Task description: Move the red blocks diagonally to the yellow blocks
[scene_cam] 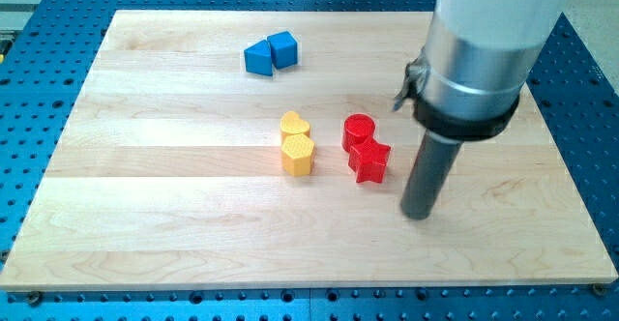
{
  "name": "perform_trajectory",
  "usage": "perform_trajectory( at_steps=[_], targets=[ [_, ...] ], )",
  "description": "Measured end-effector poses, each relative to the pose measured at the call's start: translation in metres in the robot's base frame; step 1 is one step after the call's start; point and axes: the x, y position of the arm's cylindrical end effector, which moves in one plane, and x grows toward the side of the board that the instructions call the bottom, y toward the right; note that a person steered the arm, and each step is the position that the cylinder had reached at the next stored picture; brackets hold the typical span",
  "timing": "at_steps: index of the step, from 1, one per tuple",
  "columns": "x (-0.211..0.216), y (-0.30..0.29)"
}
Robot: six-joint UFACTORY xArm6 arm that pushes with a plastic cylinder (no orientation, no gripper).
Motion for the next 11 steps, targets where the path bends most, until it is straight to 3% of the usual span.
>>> perform_trajectory(
  at_steps=[2,4,6,7,11],
  targets=[
    [-0.109,-0.045],
    [-0.072,-0.011],
    [-0.150,-0.042],
    [-0.133,-0.018],
    [-0.140,-0.017]
  ],
)
